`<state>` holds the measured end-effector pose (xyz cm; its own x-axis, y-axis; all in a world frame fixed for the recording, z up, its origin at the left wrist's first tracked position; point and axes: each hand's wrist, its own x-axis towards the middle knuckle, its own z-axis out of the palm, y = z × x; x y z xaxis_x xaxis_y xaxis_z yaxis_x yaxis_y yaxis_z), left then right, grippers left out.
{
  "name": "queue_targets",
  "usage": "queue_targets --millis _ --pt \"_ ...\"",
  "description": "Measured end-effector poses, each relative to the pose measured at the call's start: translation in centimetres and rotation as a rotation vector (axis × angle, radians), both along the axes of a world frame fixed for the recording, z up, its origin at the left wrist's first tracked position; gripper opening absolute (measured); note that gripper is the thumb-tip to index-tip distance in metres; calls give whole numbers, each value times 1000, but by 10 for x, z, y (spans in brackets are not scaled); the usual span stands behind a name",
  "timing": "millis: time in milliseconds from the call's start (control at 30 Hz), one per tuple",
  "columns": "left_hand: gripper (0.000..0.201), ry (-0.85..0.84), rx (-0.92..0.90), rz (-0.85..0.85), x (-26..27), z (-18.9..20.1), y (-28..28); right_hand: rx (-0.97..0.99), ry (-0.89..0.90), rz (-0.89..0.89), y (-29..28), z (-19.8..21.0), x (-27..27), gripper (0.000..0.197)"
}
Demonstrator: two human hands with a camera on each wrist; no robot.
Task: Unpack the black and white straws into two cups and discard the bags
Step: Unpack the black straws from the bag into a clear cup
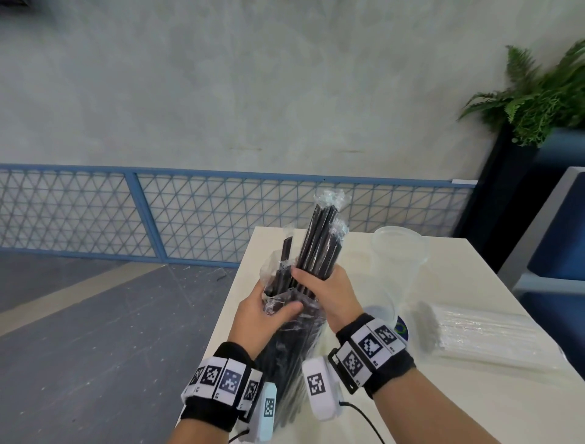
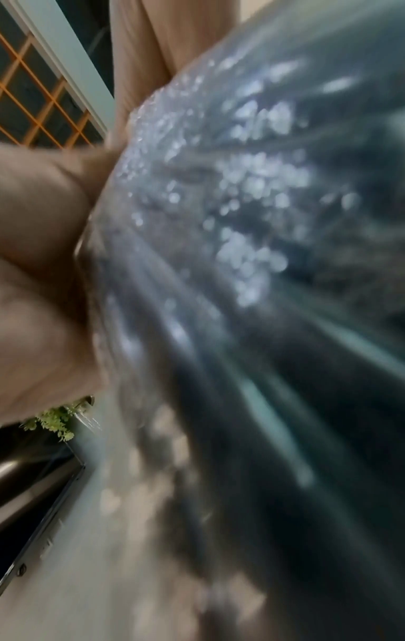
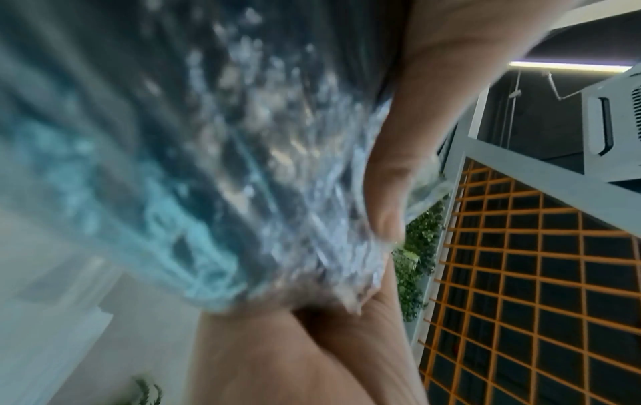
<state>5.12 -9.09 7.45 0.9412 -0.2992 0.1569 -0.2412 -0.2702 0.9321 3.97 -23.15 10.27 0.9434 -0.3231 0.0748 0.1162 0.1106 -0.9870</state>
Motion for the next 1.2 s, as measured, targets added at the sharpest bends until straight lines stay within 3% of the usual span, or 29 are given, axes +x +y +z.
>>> queue_targets --millis 100,300,533,800,1067,1200 --pt "76 -7 95 -39 -2 -2 -1 -1 -4 -77 2 -4 2 17" --pt "50 19 69 11 2 -6 1 105 -31 -123 -6 11 10 19" --pt "47 28 53 13 3 -11 3 200 -110 -154 -17 29 16 3" --pt "44 11 46 58 3 -15 2 131 28 52 -11 10 10 14" --pt "41 34 89 14 6 -17 -1 271 -1 -128 -17 10 15 7" --pt "42 36 105 17 7 -19 0 312 -16 -217 -25 17 20 12"
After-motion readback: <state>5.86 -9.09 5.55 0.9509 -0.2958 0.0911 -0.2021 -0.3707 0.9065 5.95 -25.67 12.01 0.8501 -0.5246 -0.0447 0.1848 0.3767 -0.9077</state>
